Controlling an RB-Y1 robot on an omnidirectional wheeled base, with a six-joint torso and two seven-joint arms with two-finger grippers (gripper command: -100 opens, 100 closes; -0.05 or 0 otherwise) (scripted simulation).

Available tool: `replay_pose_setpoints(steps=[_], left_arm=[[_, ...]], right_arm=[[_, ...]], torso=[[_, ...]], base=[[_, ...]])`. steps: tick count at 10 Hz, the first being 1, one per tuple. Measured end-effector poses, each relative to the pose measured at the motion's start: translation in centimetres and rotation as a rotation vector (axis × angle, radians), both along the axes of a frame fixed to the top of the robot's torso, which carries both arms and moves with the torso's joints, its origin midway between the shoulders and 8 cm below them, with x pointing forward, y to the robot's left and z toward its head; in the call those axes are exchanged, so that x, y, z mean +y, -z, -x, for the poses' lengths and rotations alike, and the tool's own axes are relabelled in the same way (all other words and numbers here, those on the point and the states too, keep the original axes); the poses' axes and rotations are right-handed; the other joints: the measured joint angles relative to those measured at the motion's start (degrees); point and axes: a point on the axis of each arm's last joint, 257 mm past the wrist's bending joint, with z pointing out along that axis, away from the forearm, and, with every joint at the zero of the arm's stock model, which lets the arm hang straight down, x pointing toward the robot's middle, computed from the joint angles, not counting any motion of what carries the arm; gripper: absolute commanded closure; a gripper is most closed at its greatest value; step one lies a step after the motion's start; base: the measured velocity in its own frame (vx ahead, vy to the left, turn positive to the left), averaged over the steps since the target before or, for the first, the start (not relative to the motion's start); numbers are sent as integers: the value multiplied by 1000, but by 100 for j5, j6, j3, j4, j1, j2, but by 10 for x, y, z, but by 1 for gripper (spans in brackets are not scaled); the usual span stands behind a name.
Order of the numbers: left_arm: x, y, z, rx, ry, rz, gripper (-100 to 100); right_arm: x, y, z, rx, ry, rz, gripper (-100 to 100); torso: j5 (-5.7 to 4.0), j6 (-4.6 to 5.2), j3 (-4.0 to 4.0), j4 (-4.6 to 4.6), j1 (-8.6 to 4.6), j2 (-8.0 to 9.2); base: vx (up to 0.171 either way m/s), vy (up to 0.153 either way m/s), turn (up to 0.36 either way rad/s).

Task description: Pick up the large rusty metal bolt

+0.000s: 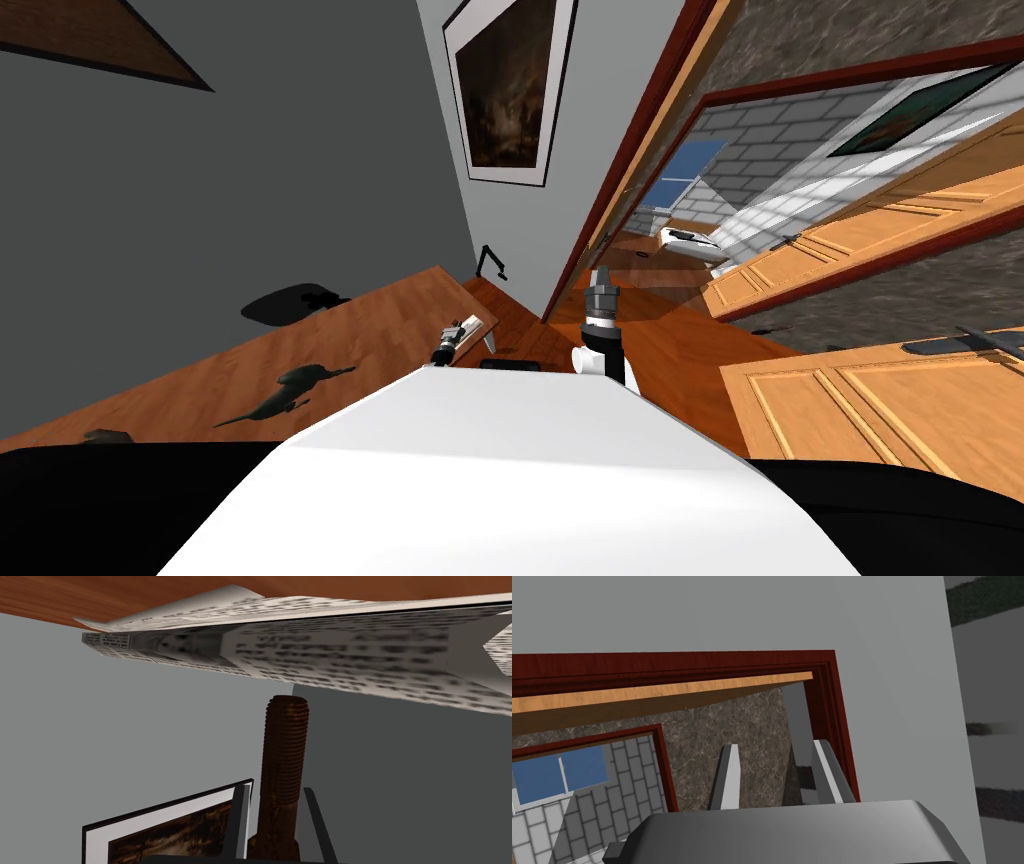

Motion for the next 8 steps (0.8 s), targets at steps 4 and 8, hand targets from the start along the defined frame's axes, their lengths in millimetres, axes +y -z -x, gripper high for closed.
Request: replay_pose_setpoints(steps=[4,8], left_arm=[[-11,0,-29,-2,118,6,100],[-7,-2,-48,8,194,-2,0]], right_arm=[[0,0,0,0,0,0,0],[0,0,0,0,0,0,0]], torso=[[7,5,-2,-1,8,-4],[3,9,0,2,13,-3]], base=[[-2,-102,272],[-3,-73,174]])
